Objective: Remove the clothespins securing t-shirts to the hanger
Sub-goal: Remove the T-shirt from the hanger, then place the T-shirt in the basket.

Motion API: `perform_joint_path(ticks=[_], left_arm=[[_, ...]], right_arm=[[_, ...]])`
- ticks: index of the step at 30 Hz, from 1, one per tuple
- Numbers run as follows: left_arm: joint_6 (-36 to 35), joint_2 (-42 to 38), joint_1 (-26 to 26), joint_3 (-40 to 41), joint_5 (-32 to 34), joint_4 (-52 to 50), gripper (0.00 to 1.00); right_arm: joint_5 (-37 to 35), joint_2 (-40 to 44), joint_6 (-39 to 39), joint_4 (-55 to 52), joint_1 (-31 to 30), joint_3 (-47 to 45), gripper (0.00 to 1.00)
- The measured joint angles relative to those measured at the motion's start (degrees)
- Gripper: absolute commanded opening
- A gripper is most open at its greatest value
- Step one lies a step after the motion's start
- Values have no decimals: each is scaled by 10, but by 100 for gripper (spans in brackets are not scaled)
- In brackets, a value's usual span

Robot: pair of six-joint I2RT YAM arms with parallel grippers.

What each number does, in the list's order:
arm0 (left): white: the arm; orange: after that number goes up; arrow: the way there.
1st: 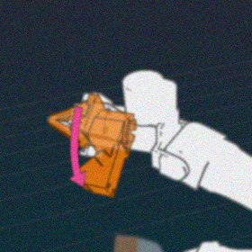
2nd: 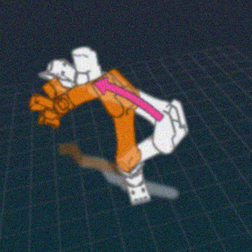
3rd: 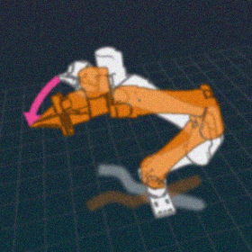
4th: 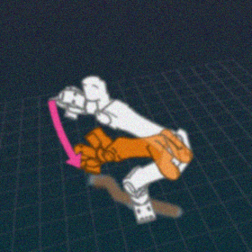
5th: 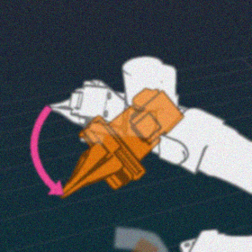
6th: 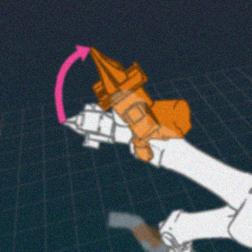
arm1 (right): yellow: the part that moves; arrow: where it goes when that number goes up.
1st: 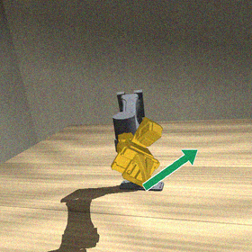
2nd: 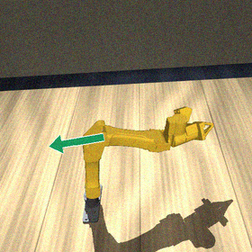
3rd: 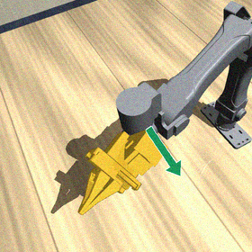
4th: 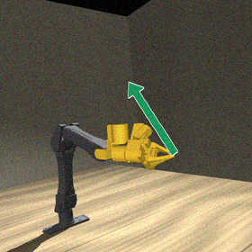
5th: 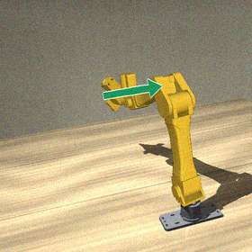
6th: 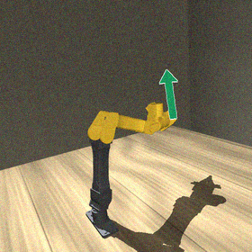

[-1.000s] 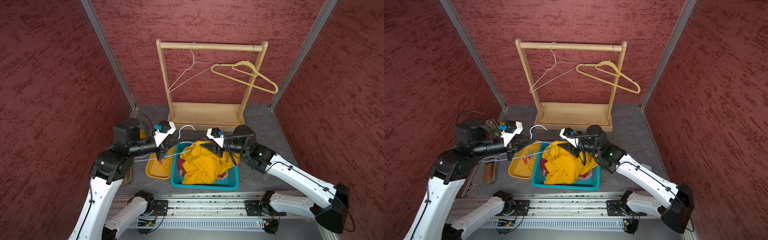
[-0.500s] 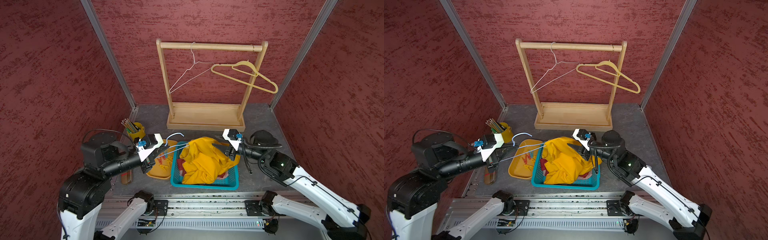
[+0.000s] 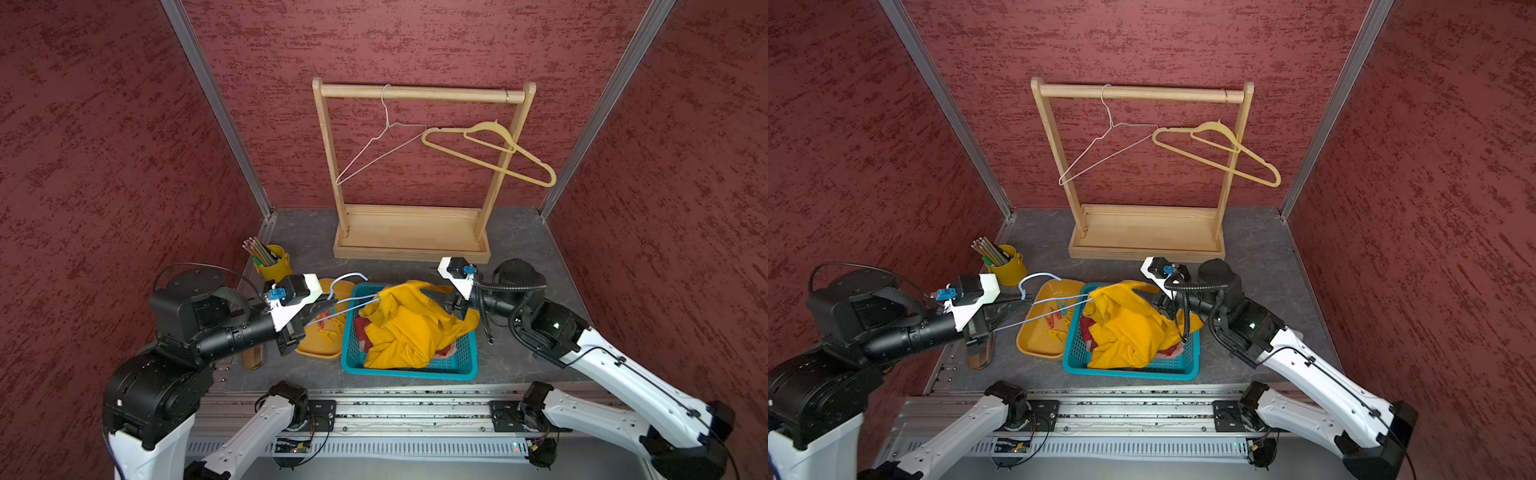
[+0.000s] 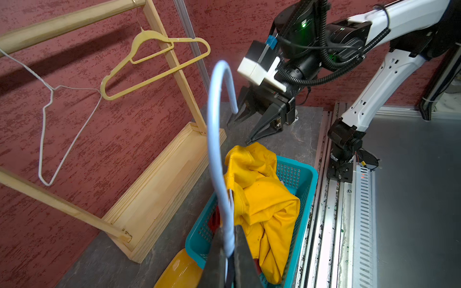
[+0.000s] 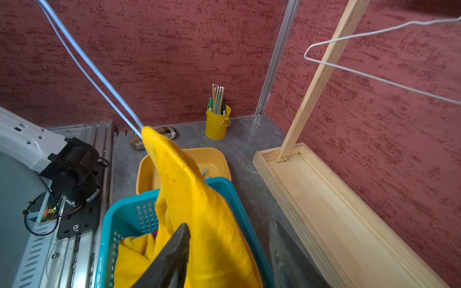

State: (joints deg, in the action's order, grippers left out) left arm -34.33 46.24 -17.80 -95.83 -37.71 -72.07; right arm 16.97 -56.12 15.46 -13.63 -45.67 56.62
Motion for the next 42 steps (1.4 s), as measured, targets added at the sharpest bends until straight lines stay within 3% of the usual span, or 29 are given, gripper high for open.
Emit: perform_joint_path(ticks=[3,6,10,21,23,27,30,42], left_arm=[[2,8,0,-12,-12,-2,0],[2,14,0,-29,-14,-10,0],[2,21,0,-65,-10,-32,0],[-7,18,-5,-111,52,-65,0],[-11,14,-5,-117,70,-68,0],[-19,1,-5,-136,116,-68,0],[-24,-13,-6,-145,140,-66,0],[-24,-25,-9,-97,155,-36,0]], right_arm=[[9,-27,-1,1,0,-7,52],[9,-45,1,0,0,-16,25],[3,-42,8,0,0,-28,0],[-31,26,10,-1,0,-82,0],[-33,30,10,-1,0,-84,4],[-37,30,5,-3,0,-84,38],[-39,30,3,-4,0,-84,55],[-34,28,-3,-47,0,-29,68]])
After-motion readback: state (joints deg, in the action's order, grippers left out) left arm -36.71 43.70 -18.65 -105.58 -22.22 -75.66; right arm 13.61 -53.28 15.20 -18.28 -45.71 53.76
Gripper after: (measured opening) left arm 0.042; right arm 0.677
